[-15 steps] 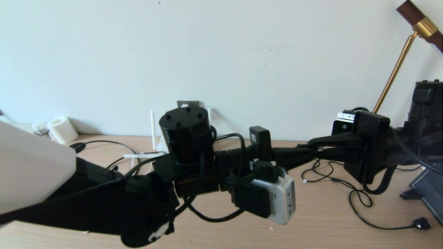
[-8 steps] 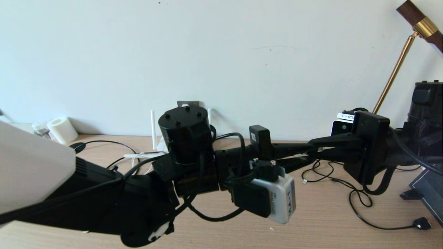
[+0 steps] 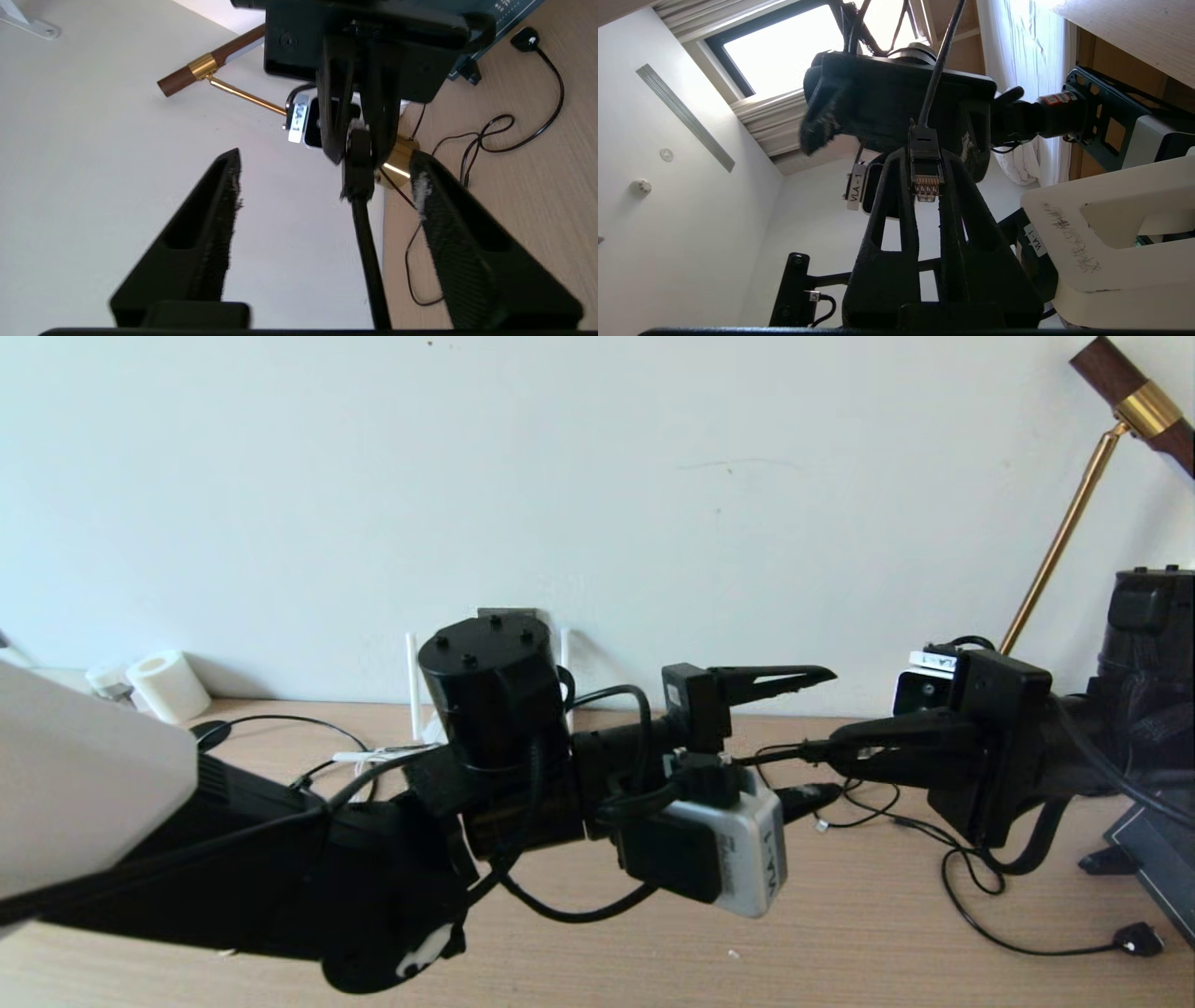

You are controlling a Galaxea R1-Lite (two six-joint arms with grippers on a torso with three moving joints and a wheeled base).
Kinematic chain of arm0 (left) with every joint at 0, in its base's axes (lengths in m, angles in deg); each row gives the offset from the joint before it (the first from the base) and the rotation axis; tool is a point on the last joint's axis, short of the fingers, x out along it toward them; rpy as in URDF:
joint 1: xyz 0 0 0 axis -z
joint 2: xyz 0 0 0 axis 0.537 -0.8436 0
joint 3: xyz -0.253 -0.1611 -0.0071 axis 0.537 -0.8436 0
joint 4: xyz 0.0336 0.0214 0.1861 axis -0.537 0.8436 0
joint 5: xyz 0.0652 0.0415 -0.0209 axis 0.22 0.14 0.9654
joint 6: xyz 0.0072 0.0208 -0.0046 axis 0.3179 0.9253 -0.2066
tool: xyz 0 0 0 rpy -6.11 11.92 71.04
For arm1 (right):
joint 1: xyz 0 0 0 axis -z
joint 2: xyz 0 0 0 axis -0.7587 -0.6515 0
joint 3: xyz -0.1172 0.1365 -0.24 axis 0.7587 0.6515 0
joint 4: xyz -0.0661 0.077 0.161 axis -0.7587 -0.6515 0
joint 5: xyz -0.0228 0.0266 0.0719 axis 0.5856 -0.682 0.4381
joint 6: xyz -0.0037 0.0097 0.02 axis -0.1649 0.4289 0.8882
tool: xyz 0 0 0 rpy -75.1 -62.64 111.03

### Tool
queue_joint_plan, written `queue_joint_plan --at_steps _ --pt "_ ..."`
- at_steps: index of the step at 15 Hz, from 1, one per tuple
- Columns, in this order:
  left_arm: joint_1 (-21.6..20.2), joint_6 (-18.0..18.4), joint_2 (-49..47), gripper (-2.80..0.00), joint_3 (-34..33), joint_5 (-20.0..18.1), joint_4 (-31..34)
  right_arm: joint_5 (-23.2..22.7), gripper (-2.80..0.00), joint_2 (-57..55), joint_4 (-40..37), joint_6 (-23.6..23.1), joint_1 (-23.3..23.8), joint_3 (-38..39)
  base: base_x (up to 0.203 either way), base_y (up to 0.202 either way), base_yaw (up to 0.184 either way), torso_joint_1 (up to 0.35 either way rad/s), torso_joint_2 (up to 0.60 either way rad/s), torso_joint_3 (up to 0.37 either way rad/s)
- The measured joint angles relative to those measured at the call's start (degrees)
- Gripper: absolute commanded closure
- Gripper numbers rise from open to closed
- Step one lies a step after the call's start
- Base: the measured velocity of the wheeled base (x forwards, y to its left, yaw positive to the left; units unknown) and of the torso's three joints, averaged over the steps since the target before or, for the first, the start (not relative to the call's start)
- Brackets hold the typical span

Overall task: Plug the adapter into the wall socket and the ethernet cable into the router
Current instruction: Hand it to the other hand

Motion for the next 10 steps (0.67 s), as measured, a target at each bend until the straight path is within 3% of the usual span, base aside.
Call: queue_joint_plan --at_steps 10 --pt "-1.58 0.01 -0.15 -2.80 -0.63 0.09 0.03 -0.22 0.00 0.83 -0.06 -0.10 0.11 -0.03 0.000 0.000 0.000 0.000 0.00 0.000"
